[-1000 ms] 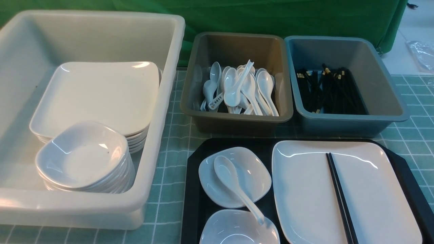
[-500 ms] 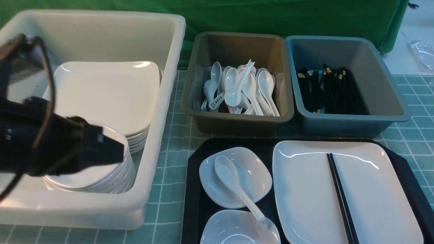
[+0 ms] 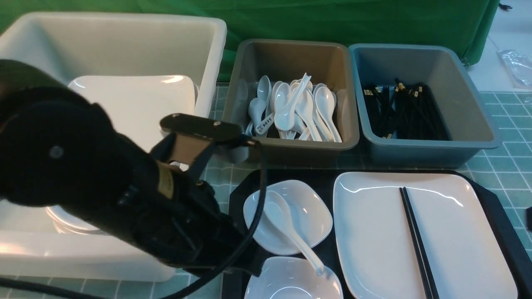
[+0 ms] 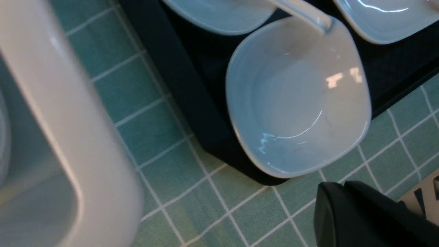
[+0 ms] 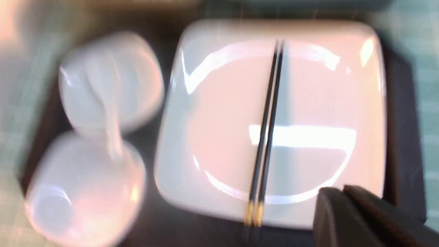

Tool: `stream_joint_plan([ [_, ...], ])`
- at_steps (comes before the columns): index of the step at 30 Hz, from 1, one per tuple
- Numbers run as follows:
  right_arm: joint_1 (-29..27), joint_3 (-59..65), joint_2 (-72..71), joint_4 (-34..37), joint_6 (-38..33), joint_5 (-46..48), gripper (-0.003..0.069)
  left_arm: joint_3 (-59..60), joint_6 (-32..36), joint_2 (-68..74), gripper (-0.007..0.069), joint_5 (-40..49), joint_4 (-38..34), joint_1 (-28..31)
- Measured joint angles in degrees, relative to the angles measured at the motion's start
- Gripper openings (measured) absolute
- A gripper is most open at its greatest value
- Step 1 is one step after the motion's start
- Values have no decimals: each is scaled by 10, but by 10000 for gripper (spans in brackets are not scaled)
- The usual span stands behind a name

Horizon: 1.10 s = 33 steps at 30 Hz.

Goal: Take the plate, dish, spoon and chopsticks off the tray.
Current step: Use the right arm to grab a pair of chopsticks from the plate, then use the right arm to put the chopsticks into the small storage box on the right

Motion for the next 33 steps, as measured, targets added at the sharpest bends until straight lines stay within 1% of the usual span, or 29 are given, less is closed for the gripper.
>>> stream_joint_plan([
  [1, 5, -1, 24, -3, 0, 0, 134, -1, -1, 4, 0, 0, 0, 0],
  [2, 24, -4, 86, -12, 0, -10, 217, -6, -2, 16, 0, -4, 0, -1],
  [6, 36, -4, 219, -23, 2, -45, 458, -7, -5, 27, 1, -7, 0, -1],
  [7, 36, -4, 230, -24, 2, -46, 466, -7, -5, 27, 1, -7, 0, -1],
  [9, 36, -4, 283, -32, 8, -70, 529, -7, -6, 27, 5, -7, 0, -1],
  [11, 36, -4, 329, -35, 12, -89, 547, -7, -6, 27, 8, -7, 0, -1],
  [13, 36, -4, 355, -35, 14, -104, 549, -7, -6, 27, 8, -7, 0, -1],
  [16, 36, -4, 404, -36, 20, -123, 545, -7, -8, 27, 8, -1, -1, -1],
  [17, 36, -4, 420, -36, 20, -128, 526, -7, -9, 27, 8, 1, -1, -1],
  [20, 36, -6, 436, -34, 20, -131, 428, -7, -10, 27, 8, 2, -1, -1],
  [21, 37, -7, 436, -33, 20, -132, 383, -7, -11, 27, 8, 2, -1, -1],
  [22, 38, -9, 438, -29, 18, -132, 228, -7, -12, 27, 8, 3, -1, -1],
  [23, 38, -9, 438, -30, 17, -132, 150, -7, -12, 27, 8, 3, -1, -1],
  [24, 38, -9, 437, -29, 15, -130, 136, -7, -12, 27, 8, 3, -1, -1],
  [28, 38, -8, 413, -30, 15, -110, 146, -7, -12, 27, 8, 3, -1, -1],
  [30, 38, -8, 360, -17, 9, -92, 146, -7, -12, 27, 8, 3, -1, -1],
  [33, 36, -18, 302, -3, -8, -90, 146, -7, -12, 27, 8, 4, -1, -1],
])
